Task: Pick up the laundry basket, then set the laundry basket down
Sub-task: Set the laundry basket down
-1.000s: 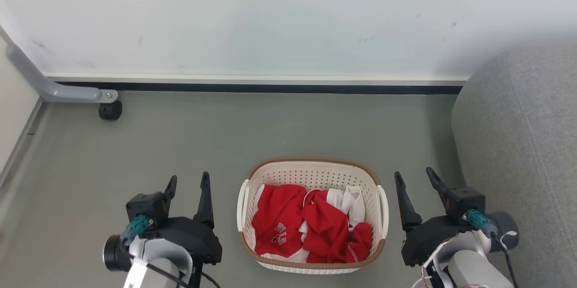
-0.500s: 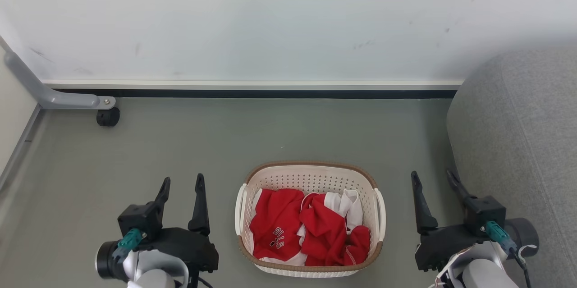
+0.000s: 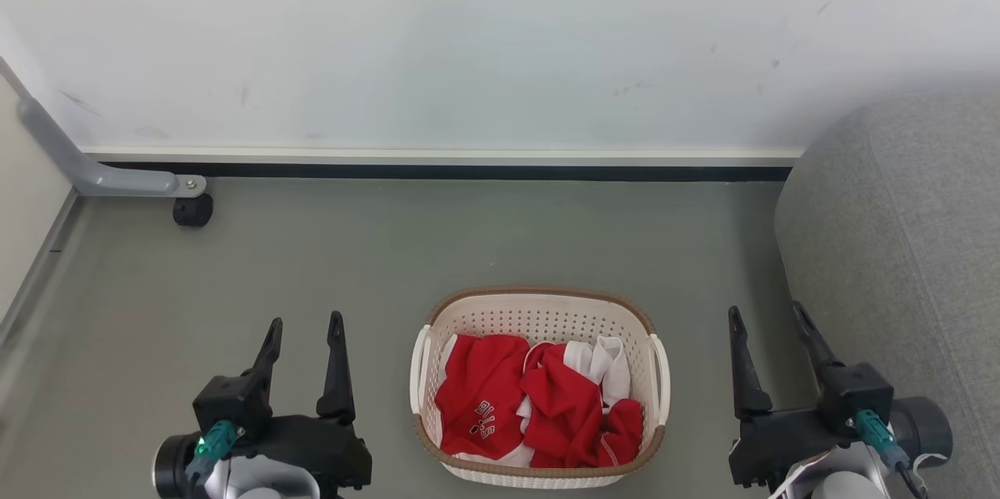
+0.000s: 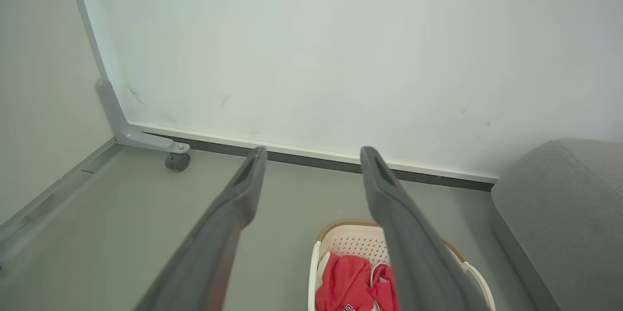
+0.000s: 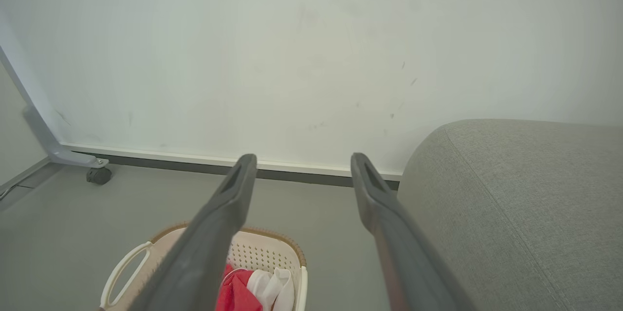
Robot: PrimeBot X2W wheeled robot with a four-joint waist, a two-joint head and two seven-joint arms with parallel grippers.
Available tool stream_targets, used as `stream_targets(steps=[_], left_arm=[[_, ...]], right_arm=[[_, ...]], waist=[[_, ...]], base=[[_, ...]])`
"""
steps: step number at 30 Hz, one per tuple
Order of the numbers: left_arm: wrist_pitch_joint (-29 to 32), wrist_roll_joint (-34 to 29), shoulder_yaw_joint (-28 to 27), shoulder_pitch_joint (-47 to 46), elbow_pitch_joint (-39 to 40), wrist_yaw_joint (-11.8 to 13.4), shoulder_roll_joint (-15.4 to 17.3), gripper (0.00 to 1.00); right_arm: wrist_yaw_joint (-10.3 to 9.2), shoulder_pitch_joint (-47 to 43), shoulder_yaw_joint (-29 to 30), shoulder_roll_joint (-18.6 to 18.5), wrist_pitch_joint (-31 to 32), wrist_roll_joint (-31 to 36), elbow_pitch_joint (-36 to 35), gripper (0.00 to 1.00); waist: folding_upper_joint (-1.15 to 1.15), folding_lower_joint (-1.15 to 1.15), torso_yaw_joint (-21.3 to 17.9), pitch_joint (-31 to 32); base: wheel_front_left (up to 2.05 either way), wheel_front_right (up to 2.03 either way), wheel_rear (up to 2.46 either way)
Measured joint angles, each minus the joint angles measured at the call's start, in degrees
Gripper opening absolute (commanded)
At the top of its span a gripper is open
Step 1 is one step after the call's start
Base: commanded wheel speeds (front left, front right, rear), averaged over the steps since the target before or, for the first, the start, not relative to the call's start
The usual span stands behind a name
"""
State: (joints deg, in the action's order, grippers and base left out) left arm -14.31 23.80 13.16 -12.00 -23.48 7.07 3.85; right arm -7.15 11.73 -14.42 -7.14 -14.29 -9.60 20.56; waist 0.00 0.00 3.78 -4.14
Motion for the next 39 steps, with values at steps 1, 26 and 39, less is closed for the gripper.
stream_targets(steps=[1, 26, 39], left_arm=[[0.0, -0.3, -0.16, 0.28, 0.42, 0.01, 0.0, 1.0], [0.0, -3.58, -2.47, 5.66, 7.08, 0.05, -0.54, 1.0], [0.0, -6.3, -2.87, 7.7, 9.03, 0.05, -0.57, 1.0]], right_arm=[[0.0, -0.26, 0.22, 0.26, 0.0, 0.25, -0.47, 1.0], [0.0, -7.88, 5.41, 2.59, 0.0, 6.62, -9.32, 1.0], [0.0, -10.35, 6.98, 3.33, 0.48, 8.21, -11.98, 1.0]], waist=[[0.0, 0.0, 0.03, 0.04], [0.0, 0.0, 0.36, 0.44], [0.0, 0.0, 0.61, 1.06]], base=[[0.0, 0.0, 0.0], [0.0, 0.0, 0.0], [0.0, 0.0, 0.0]])
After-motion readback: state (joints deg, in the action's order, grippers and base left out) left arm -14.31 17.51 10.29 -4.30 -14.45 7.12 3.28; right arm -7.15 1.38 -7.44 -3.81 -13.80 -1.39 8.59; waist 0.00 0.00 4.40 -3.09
